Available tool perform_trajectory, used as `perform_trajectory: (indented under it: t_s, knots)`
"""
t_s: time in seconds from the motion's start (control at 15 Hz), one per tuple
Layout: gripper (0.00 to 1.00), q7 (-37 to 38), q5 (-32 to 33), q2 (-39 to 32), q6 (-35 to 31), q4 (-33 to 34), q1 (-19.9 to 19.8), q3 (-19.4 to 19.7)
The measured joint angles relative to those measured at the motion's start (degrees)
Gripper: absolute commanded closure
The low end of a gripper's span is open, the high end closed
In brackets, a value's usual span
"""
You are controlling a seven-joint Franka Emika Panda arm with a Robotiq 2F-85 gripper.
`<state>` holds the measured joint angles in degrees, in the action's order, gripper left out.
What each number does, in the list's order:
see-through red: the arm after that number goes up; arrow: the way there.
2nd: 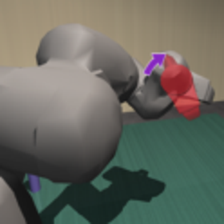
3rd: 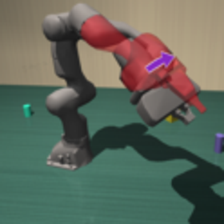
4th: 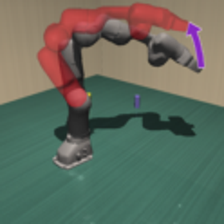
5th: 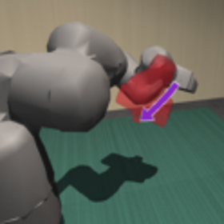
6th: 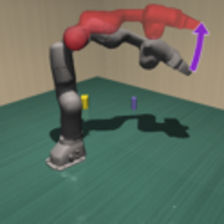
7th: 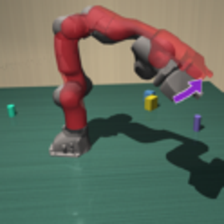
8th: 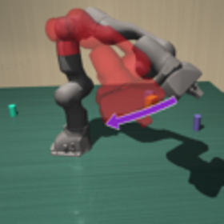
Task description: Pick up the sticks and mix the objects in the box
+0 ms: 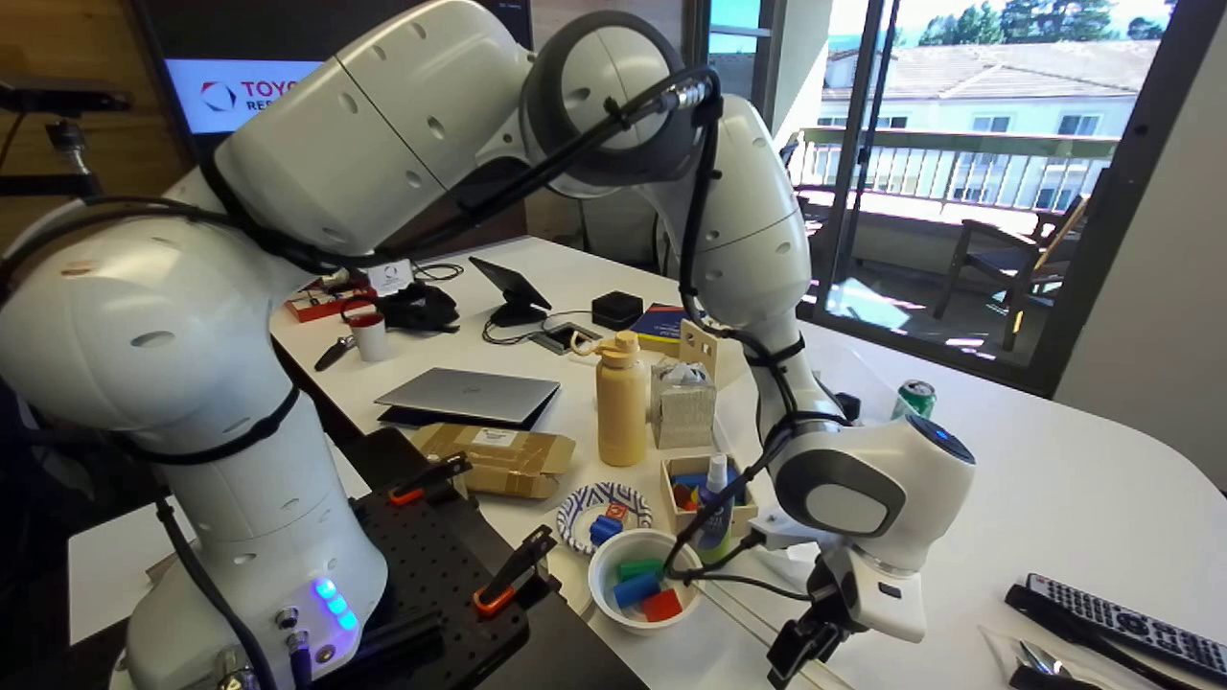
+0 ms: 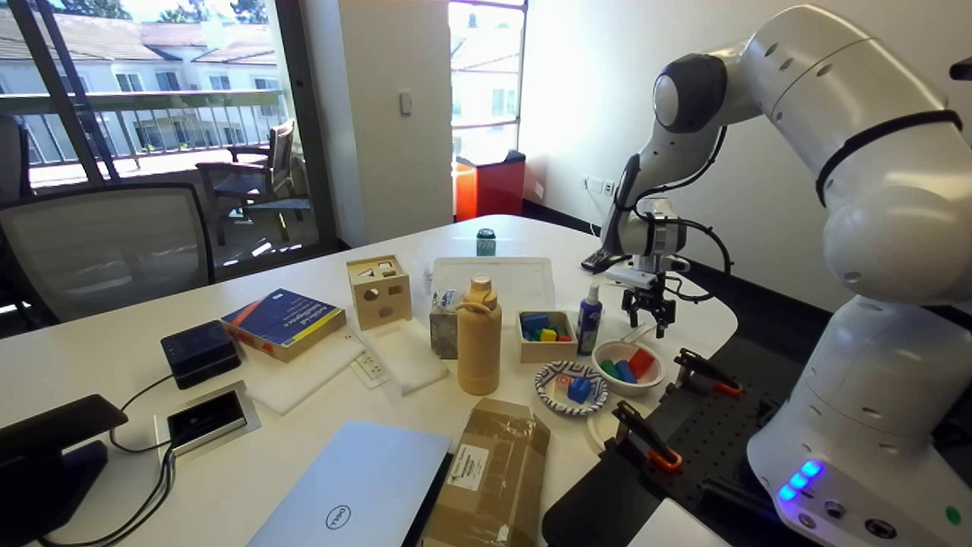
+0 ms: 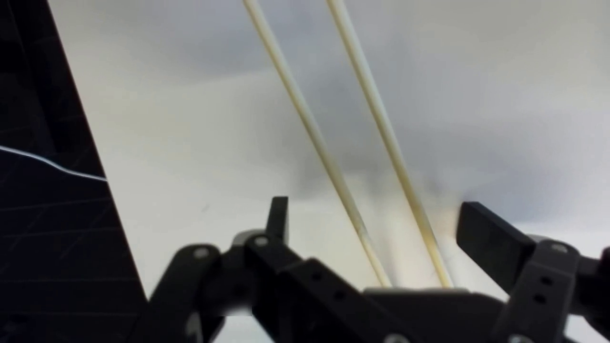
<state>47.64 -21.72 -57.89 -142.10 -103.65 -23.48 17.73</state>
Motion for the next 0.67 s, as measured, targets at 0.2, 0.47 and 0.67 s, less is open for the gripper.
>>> perform_trajectory:
  t_s: [0.2, 0.47, 0.67]
  knots:
    - [0.65, 0.0, 0.0, -0.01, 0.01, 0.7, 0.06, -0.01]
    - [0.95, 0.0, 0.0, -0.15, 0.01, 0.77, 0.09, -0.03]
    - [0.95, 0.0, 0.0, -0.27, 0.5, 0.74, 0.12, 0.1]
